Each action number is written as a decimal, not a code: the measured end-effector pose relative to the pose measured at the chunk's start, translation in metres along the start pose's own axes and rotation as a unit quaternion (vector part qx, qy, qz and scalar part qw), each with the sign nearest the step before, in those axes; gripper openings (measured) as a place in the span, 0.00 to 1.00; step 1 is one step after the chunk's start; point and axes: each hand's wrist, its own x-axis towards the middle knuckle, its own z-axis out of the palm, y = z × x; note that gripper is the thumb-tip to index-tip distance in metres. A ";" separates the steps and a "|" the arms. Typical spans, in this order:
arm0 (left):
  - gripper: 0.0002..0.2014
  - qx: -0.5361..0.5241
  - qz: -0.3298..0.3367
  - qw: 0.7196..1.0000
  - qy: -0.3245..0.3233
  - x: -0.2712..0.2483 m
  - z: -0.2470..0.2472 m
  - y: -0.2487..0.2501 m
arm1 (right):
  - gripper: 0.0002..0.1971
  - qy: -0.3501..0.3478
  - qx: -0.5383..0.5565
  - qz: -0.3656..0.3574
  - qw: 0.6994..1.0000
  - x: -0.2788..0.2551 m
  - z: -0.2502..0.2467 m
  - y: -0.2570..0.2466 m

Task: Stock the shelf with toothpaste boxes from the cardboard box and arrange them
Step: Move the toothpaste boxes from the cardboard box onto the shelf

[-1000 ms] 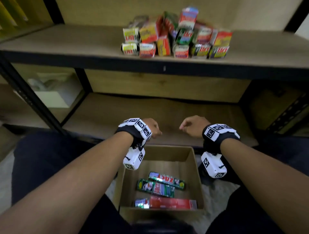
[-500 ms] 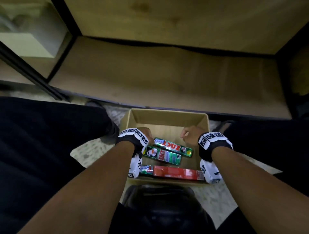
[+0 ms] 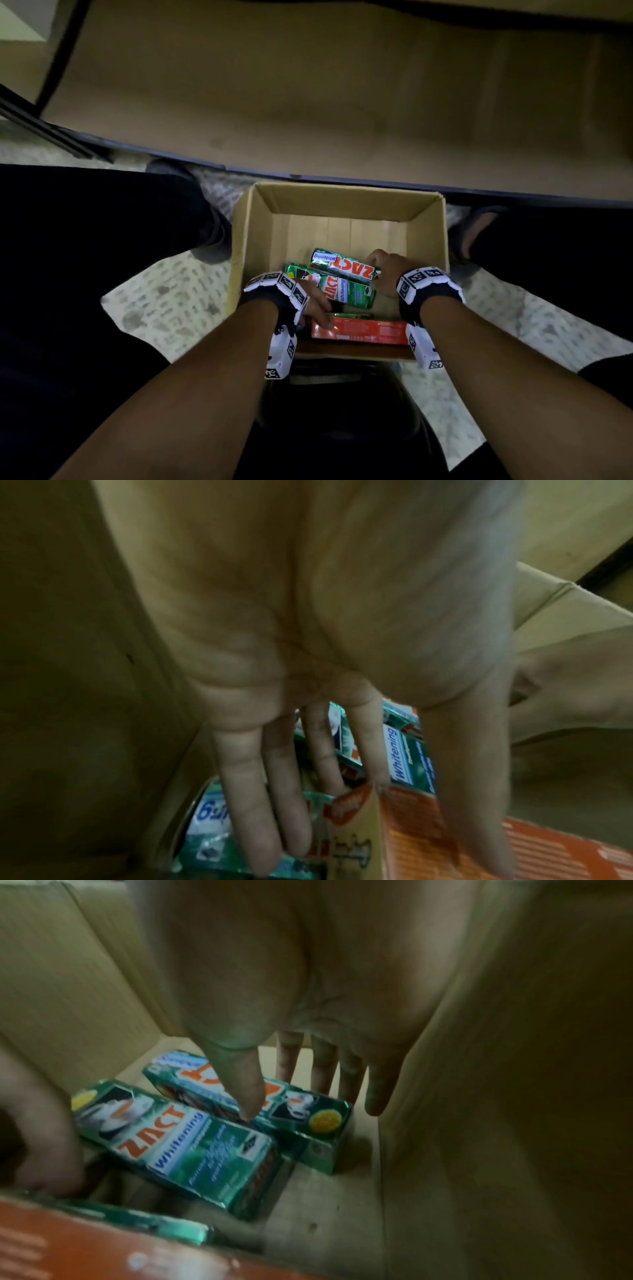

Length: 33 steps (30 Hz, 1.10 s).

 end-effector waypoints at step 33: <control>0.22 -0.003 0.101 0.981 0.164 -0.017 -0.004 -0.008 | 0.18 0.053 0.008 0.024 0.998 -0.016 -0.013 0.000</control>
